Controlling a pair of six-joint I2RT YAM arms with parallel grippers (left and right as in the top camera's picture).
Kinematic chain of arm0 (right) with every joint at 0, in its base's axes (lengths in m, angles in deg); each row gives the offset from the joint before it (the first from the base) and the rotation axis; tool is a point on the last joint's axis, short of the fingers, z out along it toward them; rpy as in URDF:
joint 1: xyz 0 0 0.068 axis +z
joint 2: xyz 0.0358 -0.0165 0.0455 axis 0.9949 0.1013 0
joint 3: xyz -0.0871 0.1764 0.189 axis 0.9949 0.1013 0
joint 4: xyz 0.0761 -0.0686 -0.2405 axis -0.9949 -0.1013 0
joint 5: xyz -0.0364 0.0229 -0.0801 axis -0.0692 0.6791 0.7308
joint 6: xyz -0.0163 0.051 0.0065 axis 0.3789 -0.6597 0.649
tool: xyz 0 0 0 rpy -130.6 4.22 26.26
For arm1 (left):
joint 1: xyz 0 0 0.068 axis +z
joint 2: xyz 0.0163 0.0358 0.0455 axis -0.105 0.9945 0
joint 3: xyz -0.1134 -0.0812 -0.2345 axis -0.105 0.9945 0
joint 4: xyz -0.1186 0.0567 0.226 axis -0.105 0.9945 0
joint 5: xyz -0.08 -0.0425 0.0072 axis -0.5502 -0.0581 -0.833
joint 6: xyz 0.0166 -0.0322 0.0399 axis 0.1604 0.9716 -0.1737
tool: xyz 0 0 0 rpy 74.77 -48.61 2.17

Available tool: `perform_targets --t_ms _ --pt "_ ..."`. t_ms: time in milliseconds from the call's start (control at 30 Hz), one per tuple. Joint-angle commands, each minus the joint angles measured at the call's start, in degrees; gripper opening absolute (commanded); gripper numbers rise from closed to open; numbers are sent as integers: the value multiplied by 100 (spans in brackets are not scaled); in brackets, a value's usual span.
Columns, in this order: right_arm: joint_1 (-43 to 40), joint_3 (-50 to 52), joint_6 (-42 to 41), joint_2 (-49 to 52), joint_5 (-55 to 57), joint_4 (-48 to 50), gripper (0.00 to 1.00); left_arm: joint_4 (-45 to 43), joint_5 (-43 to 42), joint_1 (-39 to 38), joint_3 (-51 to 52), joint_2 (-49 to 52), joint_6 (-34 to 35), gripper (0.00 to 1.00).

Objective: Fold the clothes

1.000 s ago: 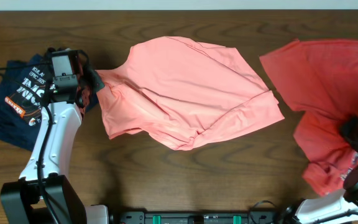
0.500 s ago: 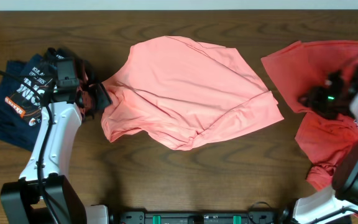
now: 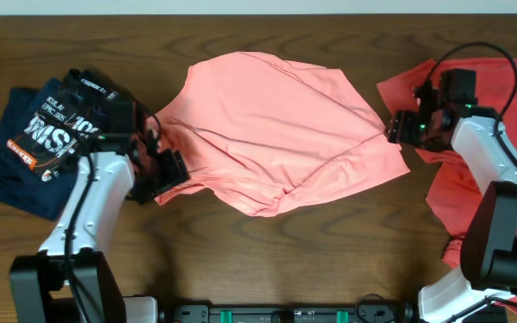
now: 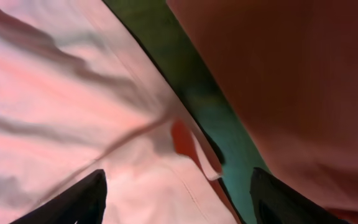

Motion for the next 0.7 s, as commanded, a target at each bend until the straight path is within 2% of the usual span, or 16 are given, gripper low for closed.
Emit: perform_targets --t_ms 0,233,367,567,667 --pt "153 -17 -92 39 116 61 74 -313 -101 -181 455 33 149 72" --pt "195 -17 -96 39 116 286 76 -1322 538 -234 1027 42 404 72" --pt "195 -17 -201 44 125 341 76 -1871 542 -234 1215 44 490 71" --pt "199 -17 -291 256 131 369 77 -2227 544 -234 1309 186 487 69" --pt "199 -17 -385 391 243 518 75 -2465 542 -234 1309 304 487 64"
